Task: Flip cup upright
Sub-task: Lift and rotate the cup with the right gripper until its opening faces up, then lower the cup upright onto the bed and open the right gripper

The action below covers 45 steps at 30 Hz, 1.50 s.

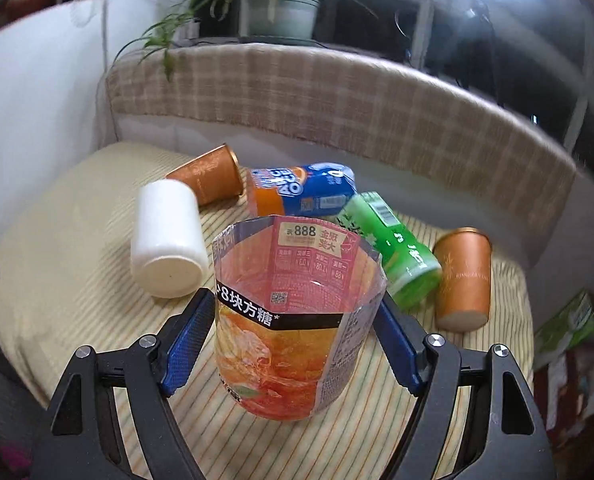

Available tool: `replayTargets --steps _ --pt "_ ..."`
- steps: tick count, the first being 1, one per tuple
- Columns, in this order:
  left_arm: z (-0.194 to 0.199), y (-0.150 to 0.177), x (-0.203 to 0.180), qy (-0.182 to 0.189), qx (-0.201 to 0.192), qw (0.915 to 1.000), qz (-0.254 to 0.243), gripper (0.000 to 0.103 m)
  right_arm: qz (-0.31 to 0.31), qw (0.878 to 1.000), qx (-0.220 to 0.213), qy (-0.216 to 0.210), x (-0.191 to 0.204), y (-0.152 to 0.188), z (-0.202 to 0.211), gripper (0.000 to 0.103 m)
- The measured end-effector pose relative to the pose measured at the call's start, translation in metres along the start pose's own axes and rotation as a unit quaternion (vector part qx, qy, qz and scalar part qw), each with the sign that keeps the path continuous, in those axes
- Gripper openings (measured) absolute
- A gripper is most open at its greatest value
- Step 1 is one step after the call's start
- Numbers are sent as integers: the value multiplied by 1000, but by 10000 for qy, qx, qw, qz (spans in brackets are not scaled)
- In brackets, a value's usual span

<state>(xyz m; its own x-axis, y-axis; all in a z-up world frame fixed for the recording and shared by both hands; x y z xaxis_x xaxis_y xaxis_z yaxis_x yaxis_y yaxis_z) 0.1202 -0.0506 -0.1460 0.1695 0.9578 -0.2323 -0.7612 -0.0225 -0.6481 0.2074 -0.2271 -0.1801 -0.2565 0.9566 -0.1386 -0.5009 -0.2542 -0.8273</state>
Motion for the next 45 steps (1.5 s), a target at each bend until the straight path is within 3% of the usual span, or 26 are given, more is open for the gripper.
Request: replayTargets --steps 12,29,37,45 --pt "5 -3 -6 -99 -193 9996 -185 87 -47 9996 -153 239 6 13 -3 79" --pt "13 -11 -5 -253 -560 9976 -330 87 -157 9998 -39 143 13 24 11 81" --pt "23 -27 -2 -521 -1134 9912 -442 87 -588 9981 -185 92 9 25 39 82" --pt "47 -50 -12 -848 -2011 9729 -763 87 -1071 9927 -446 337 5 26 88 82"
Point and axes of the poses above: each gripper's, at about its wrist camera, not at the fingertips, and z roughly against the way its jaws point, x to its left, y to its underside, the point moved 10 cm from there along -z, roughly the way its jaws point, and after that the axes turned 5 degrees about -x, right-handed, at the moved point
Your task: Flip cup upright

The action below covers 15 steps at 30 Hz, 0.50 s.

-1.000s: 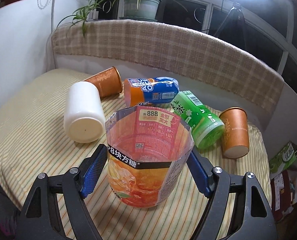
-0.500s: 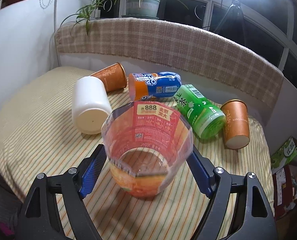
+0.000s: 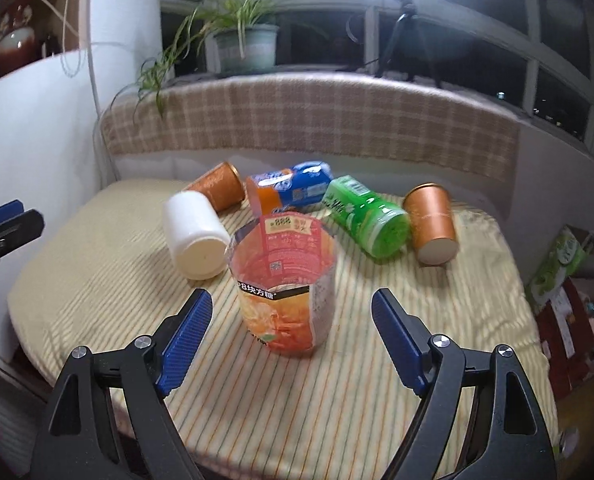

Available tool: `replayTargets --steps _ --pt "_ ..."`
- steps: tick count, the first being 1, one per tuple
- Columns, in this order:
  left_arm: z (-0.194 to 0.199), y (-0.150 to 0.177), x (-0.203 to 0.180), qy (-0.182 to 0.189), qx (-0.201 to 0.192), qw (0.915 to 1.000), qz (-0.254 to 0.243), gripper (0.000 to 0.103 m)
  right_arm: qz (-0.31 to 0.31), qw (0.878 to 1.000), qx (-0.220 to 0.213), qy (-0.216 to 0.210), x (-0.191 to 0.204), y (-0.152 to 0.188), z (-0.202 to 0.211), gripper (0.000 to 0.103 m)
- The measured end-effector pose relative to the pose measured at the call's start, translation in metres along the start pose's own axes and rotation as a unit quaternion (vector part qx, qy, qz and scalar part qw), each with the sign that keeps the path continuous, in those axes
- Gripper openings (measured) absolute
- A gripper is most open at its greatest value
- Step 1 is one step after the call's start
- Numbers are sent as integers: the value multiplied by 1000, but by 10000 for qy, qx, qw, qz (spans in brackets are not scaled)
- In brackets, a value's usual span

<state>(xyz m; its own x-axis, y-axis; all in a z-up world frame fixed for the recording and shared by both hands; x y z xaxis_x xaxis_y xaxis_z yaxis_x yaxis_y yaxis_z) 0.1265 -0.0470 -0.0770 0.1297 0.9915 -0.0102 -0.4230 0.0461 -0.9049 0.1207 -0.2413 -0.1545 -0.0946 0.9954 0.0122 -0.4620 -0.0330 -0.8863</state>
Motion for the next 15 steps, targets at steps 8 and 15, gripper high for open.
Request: replayTargets --steps 8,15 --pt "20 -19 5 -123 -579 9982 24 88 -303 9957 -741 476 -8 -22 54 82" --pt "40 -28 9 -259 -959 9951 -5 91 -219 9863 -1396 853 -8 -38 87 82"
Point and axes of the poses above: each gripper's, at about its wrist camera, not at the fingertips, and z roughly against the way its jaws point, x to its left, y to its underside, the point moved 10 cm from there along -z, roughly the way its jaws point, and after that the axes turned 5 degrees about -x, right-handed, at the moved point
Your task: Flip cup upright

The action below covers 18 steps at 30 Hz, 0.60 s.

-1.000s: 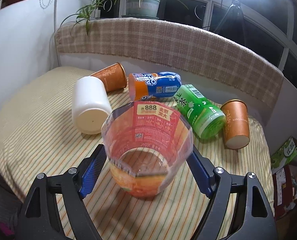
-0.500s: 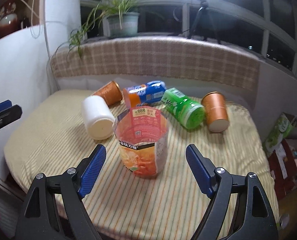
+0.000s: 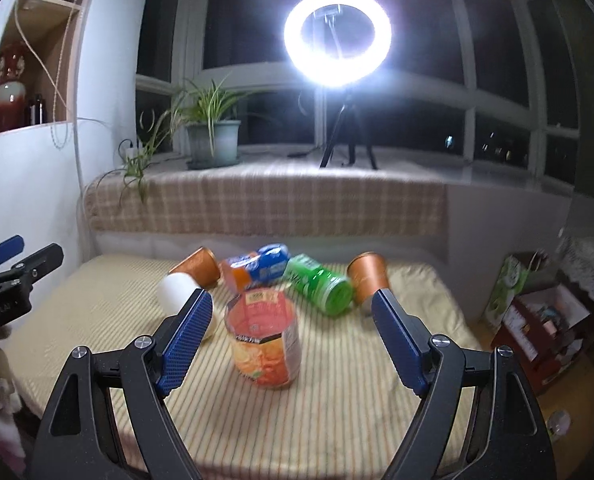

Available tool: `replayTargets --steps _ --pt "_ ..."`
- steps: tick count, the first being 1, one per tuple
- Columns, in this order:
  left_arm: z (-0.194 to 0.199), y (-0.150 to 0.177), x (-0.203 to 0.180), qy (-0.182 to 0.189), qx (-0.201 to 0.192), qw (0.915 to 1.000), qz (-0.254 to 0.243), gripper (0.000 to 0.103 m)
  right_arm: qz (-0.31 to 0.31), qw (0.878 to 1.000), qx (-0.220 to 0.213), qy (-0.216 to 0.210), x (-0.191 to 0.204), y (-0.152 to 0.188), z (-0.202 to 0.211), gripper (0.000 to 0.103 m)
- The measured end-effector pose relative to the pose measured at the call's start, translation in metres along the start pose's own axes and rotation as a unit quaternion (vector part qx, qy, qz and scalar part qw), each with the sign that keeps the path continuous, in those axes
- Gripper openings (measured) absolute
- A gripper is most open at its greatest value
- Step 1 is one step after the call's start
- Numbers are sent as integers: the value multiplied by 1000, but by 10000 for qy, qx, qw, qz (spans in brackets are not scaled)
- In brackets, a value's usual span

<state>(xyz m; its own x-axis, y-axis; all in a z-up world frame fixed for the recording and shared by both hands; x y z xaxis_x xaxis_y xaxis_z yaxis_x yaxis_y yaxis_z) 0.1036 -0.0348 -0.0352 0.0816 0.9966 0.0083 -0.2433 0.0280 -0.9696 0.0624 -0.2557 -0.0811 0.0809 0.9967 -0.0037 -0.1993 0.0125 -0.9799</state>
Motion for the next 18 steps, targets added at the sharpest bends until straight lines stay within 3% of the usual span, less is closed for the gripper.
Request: replayTargets --steps 4,7,18 --pt "6 3 0 -22 -67 10000 -16 93 18 9998 -172 109 0 -3 10 82" --pt "10 9 -2 6 -73 10000 -38 103 -127 9995 -236 179 -4 0 15 84" --pt "16 19 -11 -106 -93 9997 -224 103 -211 9985 -352 361 -13 6 24 85"
Point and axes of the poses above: each gripper's, at about its wrist camera, not at the fingertips, and z roughly against the way its jaws point, x to its left, y to its underside, the point moved 10 cm from there along -z, roughly the way its jaws point, and after that the axes turned 5 degrees about -x, right-handed, at the moved point
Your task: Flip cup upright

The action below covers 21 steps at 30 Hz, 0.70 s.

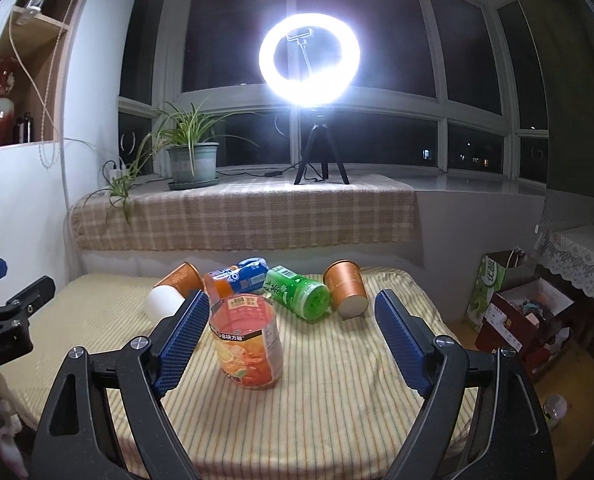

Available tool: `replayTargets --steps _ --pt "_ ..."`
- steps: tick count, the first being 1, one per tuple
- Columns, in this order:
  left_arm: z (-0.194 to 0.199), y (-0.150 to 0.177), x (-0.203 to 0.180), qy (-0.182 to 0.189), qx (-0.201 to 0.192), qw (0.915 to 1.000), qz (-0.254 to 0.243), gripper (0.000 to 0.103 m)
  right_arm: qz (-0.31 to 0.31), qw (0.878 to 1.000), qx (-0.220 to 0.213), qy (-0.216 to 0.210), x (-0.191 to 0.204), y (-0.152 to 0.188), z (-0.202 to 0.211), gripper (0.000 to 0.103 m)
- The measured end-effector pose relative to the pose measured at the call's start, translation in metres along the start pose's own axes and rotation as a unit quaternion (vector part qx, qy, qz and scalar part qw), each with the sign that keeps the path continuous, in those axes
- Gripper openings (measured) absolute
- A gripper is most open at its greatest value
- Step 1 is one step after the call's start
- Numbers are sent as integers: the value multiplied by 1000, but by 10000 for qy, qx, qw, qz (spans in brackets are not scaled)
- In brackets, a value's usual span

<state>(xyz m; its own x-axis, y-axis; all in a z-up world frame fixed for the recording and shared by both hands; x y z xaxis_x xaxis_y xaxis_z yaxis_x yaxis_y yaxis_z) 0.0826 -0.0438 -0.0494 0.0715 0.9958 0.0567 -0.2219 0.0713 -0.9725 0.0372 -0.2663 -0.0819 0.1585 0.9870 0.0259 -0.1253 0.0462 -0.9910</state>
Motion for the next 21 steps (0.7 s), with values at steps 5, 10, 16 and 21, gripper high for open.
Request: replayTargets --steps 5,10,16,21 --pt "-1 3 5 -39 52 10000 71 103 -7 10000 3 -13 0 0 0 85" --pt "-1 4 9 -68 74 9999 137 103 14 10000 -11 -10 0 0 1 85" --pt "-2 4 10 -65 97 9998 144 103 23 10000 -20 2 2 -2 1 85" --pt "-2 5 11 -56 125 9998 168 103 37 10000 -13 -4 2 -1 1 85"
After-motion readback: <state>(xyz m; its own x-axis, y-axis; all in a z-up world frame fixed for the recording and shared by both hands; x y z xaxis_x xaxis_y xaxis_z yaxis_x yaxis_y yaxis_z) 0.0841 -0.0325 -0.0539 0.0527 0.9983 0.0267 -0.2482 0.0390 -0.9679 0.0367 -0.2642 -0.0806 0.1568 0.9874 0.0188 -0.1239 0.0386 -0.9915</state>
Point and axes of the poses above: each gripper's, at about its wrist camera, not at the fingertips, and z roughly against the way its jaws point, x to its left, y to its underside, the point moved 10 cm from there along -z, roughly the way its jaws point, and after that the axes turned 5 degrees about -x, right-handed, at the moved point
